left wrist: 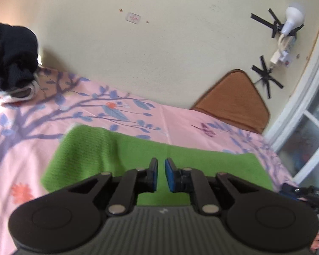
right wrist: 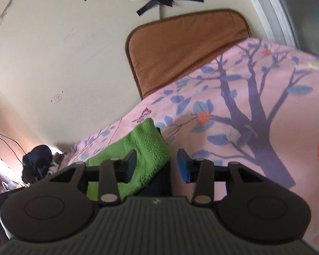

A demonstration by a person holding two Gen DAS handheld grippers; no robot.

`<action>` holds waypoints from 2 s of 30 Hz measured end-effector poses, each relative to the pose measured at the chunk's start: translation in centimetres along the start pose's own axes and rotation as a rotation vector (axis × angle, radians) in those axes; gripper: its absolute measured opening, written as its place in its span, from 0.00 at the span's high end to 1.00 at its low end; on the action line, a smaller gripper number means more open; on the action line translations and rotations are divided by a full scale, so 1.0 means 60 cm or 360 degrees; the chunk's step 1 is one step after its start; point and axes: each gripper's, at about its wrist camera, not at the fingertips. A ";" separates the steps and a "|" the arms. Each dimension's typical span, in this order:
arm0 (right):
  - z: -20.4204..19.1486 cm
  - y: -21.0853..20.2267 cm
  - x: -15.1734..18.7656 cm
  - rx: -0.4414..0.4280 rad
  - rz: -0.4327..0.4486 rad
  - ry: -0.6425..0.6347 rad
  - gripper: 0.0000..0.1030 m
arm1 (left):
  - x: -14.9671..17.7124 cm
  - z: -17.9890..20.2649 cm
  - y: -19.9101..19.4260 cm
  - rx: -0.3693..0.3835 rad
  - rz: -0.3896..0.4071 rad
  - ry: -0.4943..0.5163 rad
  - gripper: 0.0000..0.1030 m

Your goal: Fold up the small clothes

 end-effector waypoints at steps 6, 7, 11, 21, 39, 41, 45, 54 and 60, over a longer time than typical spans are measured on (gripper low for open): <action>0.020 0.041 0.032 -0.0048 -0.0174 0.0237 0.57 | 0.041 0.037 0.057 0.0220 -0.0219 -0.0070 0.90; 0.011 0.045 0.035 -0.0048 -0.0175 0.0209 0.57 | 0.051 0.035 0.070 0.0249 -0.0269 -0.0102 0.90; -0.004 0.071 0.045 -0.0061 -0.0235 0.0205 0.76 | 0.083 0.013 0.097 0.0273 -0.0290 -0.0163 0.94; -0.212 0.067 -0.006 -0.0558 -0.0176 -0.0054 0.79 | 0.059 0.015 0.058 0.0269 -0.0263 -0.0133 0.94; -0.453 0.205 0.249 -0.0907 -0.0706 -0.0734 0.69 | -0.035 -0.219 -0.140 -0.0136 0.0203 -0.0339 0.63; -0.441 0.179 0.209 -0.0975 -0.0642 -0.0693 0.68 | -0.040 -0.203 -0.118 -0.0107 0.0190 -0.0276 0.52; -0.416 0.153 0.133 -0.0879 -0.0353 -0.0719 0.68 | -0.051 -0.168 -0.063 -0.0083 0.0168 -0.0192 0.41; -0.377 0.293 0.168 -0.0613 -0.0469 -0.0716 0.76 | -0.030 -0.181 0.027 -0.0246 0.0038 -0.0116 0.59; -0.378 0.285 0.165 -0.0632 -0.0457 -0.0773 0.75 | -0.037 -0.175 0.017 -0.0275 0.0016 -0.0114 0.53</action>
Point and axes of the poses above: each gripper's, at about its wrist camera, not at the fingertips, and y roughly the way its jaws point, z to its right, x to its underside, and after that the axes turned 15 degrees about z, right-handed
